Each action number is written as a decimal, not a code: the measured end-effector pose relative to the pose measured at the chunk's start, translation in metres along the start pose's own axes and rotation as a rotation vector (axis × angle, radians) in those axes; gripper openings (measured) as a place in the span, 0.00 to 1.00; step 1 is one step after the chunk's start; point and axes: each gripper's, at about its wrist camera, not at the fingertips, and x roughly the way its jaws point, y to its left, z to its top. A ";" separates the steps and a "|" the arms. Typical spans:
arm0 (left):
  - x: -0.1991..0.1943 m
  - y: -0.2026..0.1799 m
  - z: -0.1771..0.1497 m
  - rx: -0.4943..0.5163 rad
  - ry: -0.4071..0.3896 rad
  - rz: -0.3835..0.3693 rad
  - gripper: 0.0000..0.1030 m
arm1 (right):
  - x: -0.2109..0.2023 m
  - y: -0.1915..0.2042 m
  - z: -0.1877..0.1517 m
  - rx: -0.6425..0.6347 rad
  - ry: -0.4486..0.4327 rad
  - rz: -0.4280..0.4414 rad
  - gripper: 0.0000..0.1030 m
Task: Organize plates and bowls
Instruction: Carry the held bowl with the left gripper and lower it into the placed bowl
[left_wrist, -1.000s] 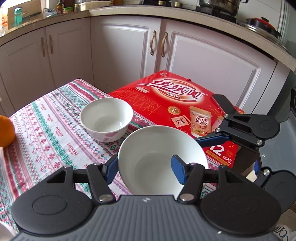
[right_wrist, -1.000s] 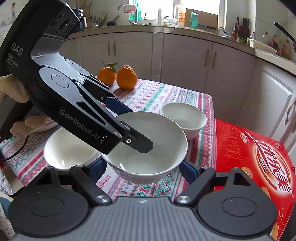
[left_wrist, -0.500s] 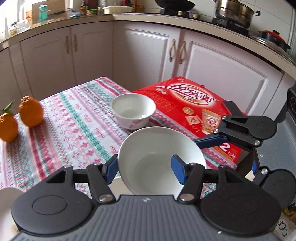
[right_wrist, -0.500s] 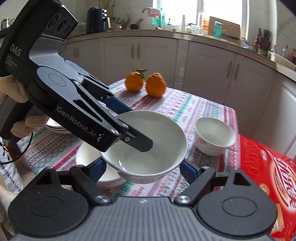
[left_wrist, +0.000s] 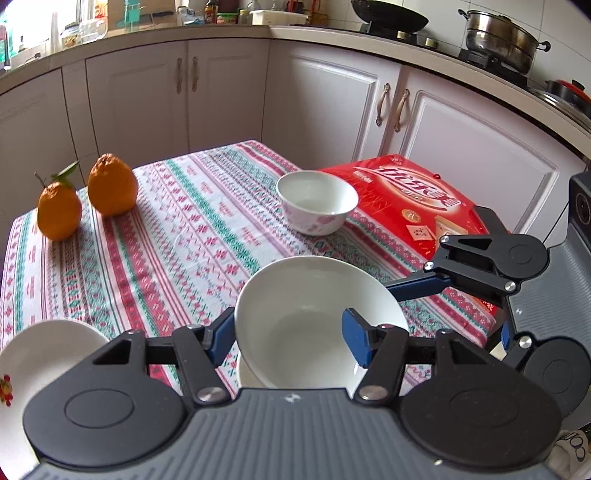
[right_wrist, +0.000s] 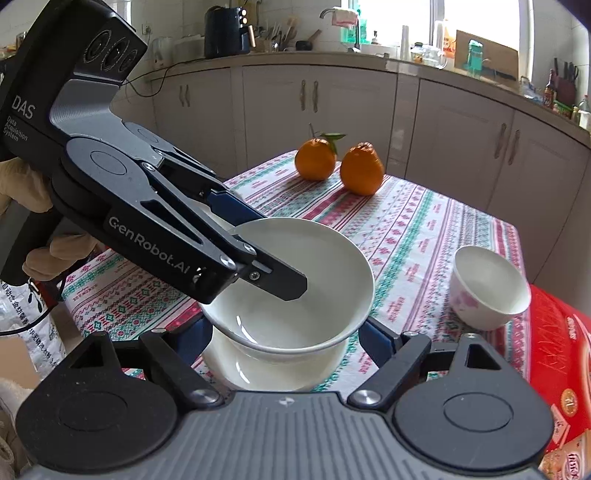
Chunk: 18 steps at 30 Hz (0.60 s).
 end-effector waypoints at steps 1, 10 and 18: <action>0.000 0.001 -0.003 -0.002 0.003 -0.001 0.58 | 0.002 0.001 -0.001 0.001 0.007 0.002 0.87; 0.008 0.006 -0.015 -0.019 0.021 -0.021 0.58 | 0.012 0.005 -0.007 0.011 0.047 0.011 0.87; 0.015 0.007 -0.019 -0.022 0.027 -0.034 0.58 | 0.014 0.002 -0.010 0.020 0.064 0.011 0.87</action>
